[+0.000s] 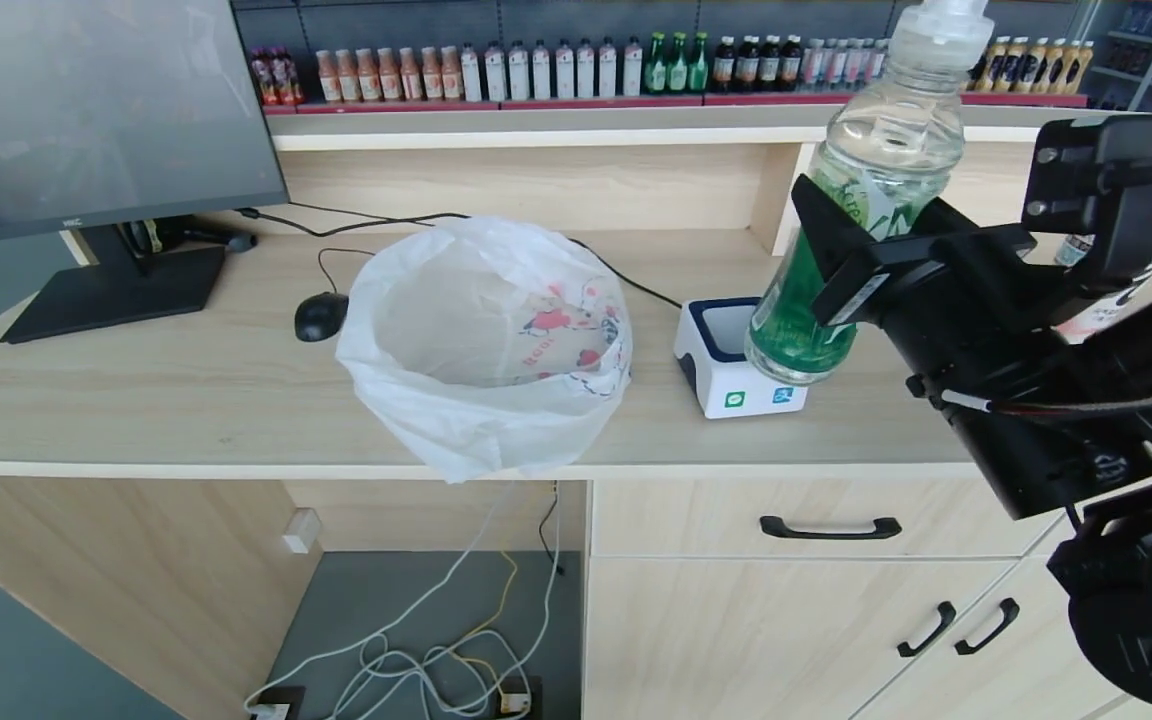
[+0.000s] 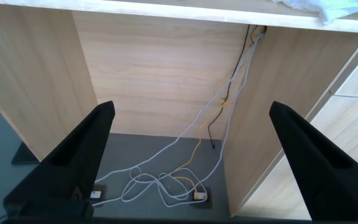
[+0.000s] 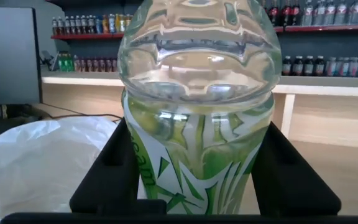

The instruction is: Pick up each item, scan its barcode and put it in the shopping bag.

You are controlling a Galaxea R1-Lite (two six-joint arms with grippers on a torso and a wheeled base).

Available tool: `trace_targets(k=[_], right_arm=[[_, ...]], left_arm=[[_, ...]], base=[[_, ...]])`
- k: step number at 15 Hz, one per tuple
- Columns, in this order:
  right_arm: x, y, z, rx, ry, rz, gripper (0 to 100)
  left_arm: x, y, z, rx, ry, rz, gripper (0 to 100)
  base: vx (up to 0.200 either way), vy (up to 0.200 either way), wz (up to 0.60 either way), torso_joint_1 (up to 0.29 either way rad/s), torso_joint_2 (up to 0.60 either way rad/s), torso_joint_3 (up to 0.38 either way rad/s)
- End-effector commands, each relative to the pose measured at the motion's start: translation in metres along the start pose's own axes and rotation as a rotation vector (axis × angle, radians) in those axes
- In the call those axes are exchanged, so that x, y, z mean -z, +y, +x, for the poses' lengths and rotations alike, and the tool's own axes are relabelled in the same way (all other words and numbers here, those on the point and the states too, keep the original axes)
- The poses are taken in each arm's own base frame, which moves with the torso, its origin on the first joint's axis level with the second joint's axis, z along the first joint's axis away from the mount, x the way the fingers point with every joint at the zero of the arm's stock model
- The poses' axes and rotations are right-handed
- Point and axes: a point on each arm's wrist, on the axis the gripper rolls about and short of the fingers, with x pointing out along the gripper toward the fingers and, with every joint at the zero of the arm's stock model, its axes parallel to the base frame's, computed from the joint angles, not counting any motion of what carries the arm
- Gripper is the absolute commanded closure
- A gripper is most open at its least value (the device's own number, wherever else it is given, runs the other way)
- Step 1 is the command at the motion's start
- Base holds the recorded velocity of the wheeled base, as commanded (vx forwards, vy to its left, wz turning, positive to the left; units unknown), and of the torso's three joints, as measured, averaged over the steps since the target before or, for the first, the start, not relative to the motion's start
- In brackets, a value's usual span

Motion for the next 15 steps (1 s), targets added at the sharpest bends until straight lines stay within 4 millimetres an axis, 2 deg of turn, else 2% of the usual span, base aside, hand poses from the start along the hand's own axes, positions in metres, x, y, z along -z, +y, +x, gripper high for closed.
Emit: trace_targets(k=[1, 5, 11, 15], right_arm=[[-0.003, 0.000, 0.004, -0.004, 0.001, -0.028, 100], [-0.006, 0.001, 0.017, -0.030, 0.013, -0.163, 100], [-0.022, 0.000, 0.048, -0.170, -0.035, -0.409, 100], [-0.010, 0.002, 0.054, -0.336, -0.071, -0.594, 100]], left_arm=[[0.000, 0.000, 0.000, 0.000, 0.000, 0.000, 0], [0.000, 0.000, 0.000, 0.000, 0.000, 0.000, 0], [0.000, 0.000, 0.000, 0.000, 0.000, 0.000, 0], [0.000, 0.000, 0.000, 0.000, -0.002, 0.000, 0]], base=[[0.000, 0.000, 0.00, 0.000, 0.00, 0.000], [0.000, 0.000, 0.00, 0.000, 0.00, 0.000], [0.000, 0.000, 0.00, 0.000, 0.00, 0.000], [0.000, 0.000, 0.00, 0.000, 0.00, 0.000]])
